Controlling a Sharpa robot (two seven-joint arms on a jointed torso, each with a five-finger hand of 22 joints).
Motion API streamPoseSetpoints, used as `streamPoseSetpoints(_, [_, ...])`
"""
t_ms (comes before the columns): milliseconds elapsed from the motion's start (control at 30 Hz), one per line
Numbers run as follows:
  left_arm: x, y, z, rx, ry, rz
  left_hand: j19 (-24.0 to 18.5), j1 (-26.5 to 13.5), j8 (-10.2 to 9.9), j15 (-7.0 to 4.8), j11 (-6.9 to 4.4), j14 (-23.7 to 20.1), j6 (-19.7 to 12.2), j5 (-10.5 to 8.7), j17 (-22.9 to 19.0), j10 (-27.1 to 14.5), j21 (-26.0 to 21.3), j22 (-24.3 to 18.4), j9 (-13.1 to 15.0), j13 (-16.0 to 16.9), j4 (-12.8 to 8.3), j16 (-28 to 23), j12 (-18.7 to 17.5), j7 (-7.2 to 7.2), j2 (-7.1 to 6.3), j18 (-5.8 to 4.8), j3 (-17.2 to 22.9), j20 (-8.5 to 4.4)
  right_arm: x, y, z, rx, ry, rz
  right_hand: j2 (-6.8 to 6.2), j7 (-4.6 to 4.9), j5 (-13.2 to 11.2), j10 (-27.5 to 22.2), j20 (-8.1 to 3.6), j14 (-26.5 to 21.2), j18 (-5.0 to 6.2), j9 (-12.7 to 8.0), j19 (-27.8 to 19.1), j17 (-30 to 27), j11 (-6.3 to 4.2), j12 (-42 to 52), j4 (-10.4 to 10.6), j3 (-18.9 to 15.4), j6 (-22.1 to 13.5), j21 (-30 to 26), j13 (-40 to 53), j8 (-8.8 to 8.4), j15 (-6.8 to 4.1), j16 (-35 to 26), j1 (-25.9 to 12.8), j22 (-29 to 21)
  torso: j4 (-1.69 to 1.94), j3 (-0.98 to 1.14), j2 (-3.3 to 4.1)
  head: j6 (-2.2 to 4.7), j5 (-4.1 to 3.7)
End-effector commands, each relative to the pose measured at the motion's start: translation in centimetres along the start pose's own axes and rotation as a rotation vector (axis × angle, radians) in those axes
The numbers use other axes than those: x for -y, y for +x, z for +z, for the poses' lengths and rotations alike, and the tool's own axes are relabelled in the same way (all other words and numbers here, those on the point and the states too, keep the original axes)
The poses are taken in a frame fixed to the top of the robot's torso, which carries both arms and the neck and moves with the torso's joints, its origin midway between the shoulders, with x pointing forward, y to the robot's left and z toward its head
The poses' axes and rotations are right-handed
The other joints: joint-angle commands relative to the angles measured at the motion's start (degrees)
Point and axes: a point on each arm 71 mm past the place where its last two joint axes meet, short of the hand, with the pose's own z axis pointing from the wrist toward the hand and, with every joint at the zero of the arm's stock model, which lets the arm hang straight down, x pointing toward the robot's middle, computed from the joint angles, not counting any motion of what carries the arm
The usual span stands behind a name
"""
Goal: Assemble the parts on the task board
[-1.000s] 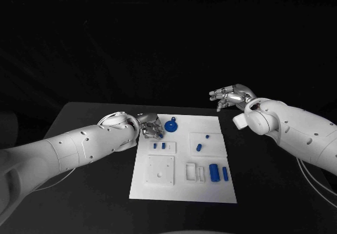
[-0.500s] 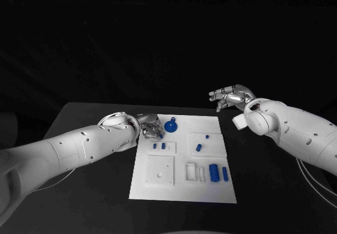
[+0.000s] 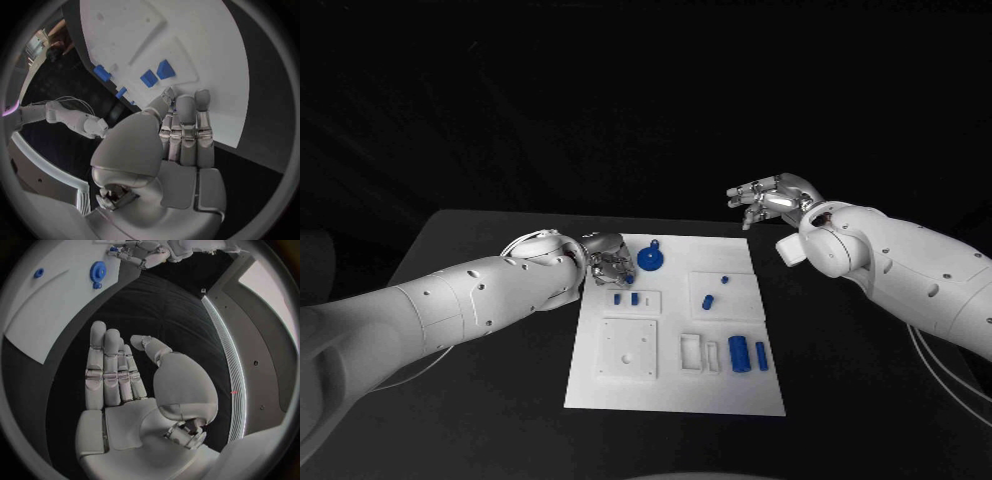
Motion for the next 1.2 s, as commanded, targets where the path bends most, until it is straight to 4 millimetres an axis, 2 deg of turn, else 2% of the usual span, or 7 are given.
streamPoseSetpoints(33, [0.1, 0.2, 0.0, -0.019, 0.004, 0.014, -0.09, 0.44, 0.26, -0.23, -0.40, -0.32, -0.41, -0.10, 0.00, 0.14, -0.01, 1.04, -0.05, 0.09, -0.02, 0.20, 0.37, 0.04, 0.15, 0.35, -0.33, -0.28, 0.0, 0.3, 0.0, -0.023, -0.007, 0.002, 0.26, 0.04, -0.33, -0.27, 0.10, -0.57, 0.73, -0.06, -0.38, -0.09, 0.05, -0.06, -0.04, 0.33, 0.23, -0.13, -0.09, 0.08, 0.03, 0.30, 0.20, 0.07, 0.02, -0.03, 0.01, 0.00, 0.00])
streamPoseSetpoints(267, [0.1, 0.1, 0.0, -0.008, 0.006, 0.021, 0.00, 0.61, 0.28, -0.28, -0.47, -0.47, -0.75, -0.09, 0.06, -0.27, -0.22, 1.06, -0.05, 0.10, -0.32, 0.45, 1.56, 0.00, 0.25, 0.27, -1.03, -0.36, 0.2, 0.5, -0.1, -0.030, -0.003, 0.003, 0.30, 0.02, -0.44, -0.25, 0.12, -0.60, 0.73, -0.04, -0.43, -0.09, 0.03, -0.04, -0.05, 0.31, 0.30, -0.14, -0.09, 0.11, 0.03, 0.29, 0.24, 0.08, 0.06, -0.01, 0.01, -0.02, 0.02])
streamPoseSetpoints(700, [-0.2, -0.2, -0.1, 0.021, -0.005, 0.021, 0.10, 0.72, 0.26, -0.19, -0.42, -0.51, -6.39, -0.09, 0.04, -1.07, -0.41, 1.06, -0.09, 0.08, -0.93, 0.46, 2.51, -1.22, -0.46, 0.31, -1.15, -0.31, 0.4, 0.5, -0.1, -0.033, 0.001, -0.030, 0.15, 0.08, -1.28, -0.72, 0.11, -0.58, 0.81, -0.05, -0.41, -0.05, 0.20, -0.33, -0.59, 0.20, 0.35, -0.02, -0.11, 0.08, 0.08, 0.38, 0.64, 0.33, 0.01, -0.01, -0.01, 0.02, 0.14])
streamPoseSetpoints(867, [-0.7, -0.4, -0.3, 0.034, -0.019, 0.022, 0.09, 1.01, 0.16, -0.14, -0.30, -0.56, -8.35, -0.07, 0.01, -1.21, -0.43, 1.10, -0.17, 0.08, -1.24, 0.39, 2.56, -1.47, -0.79, 0.37, -1.12, -0.28, 0.4, 0.6, -0.2, -0.038, -0.005, -0.087, 0.09, 0.06, -5.56, -0.45, -0.02, 0.02, 1.06, -0.05, 0.17, 0.05, 0.14, -0.43, -2.38, -1.46, 0.75, 0.50, -0.13, 0.09, -0.09, 0.70, 2.69, 1.10, 0.01, -0.01, -0.01, 0.06, 0.11])
streamPoseSetpoints(1000, [-1.3, -0.6, -0.4, 0.039, -0.036, 0.020, -0.52, 1.53, -0.07, 0.59, 1.14, -1.46, -14.35, 1.33, -0.38, -4.26, -0.56, 1.17, -0.39, -0.03, -2.05, -0.49, 0.82, -1.99, -1.33, 0.68, -0.43, 0.06, 0.4, 0.4, -0.3, -0.036, -0.012, -0.143, 0.70, -0.04, -11.46, 0.68, -0.15, 0.21, 1.00, -0.05, 0.41, 0.16, -0.22, -0.77, -3.42, -2.91, 0.85, 0.62, -0.18, 0.07, -0.31, 0.90, 4.44, 1.43, 0.09, -0.05, -0.03, 0.17, 0.00])
streamPoseSetpoints(1133, [-2.6, -1.3, -1.0, 0.067, -0.060, -0.017, -1.07, 0.51, -0.03, 1.28, 2.09, -1.92, -14.31, 1.54, -1.28, -6.26, -0.82, 1.03, -0.36, -0.06, -2.32, -2.19, -0.60, -1.40, -2.12, 1.62, 0.90, 0.98, 0.5, 0.2, -0.6, -0.028, -0.033, -0.294, 1.04, -0.41, -14.86, 2.51, -0.62, 2.34, 1.16, 0.00, 2.46, 0.85, -0.77, -1.22, -4.31, -5.02, 1.69, 1.48, -0.15, 0.17, -0.88, 2.32, 5.98, 1.86, -0.04, -0.05, -0.03, 0.73, -0.30])
streamPoseSetpoints(1200, [-3.2, -1.9, -1.2, 0.096, -0.073, -0.065, -2.41, 0.02, 0.01, 1.62, 2.54, -3.70, -13.15, 1.77, -2.63, -7.07, -1.99, 0.59, -0.33, -0.09, -2.22, -5.26, -1.07, -0.19, -2.41, 1.74, 1.48, 1.40, 0.4, 0.3, -0.8, -0.033, -0.049, -0.396, 1.10, -0.77, -15.85, 5.90, -0.87, 3.16, 1.07, -0.01, 3.25, 1.13, -1.91, -0.12, -4.47, -5.74, 2.08, 1.86, 0.26, 0.15, -1.40, 2.80, 6.66, 2.04, 0.00, -0.02, -0.01, 1.26, -0.51])
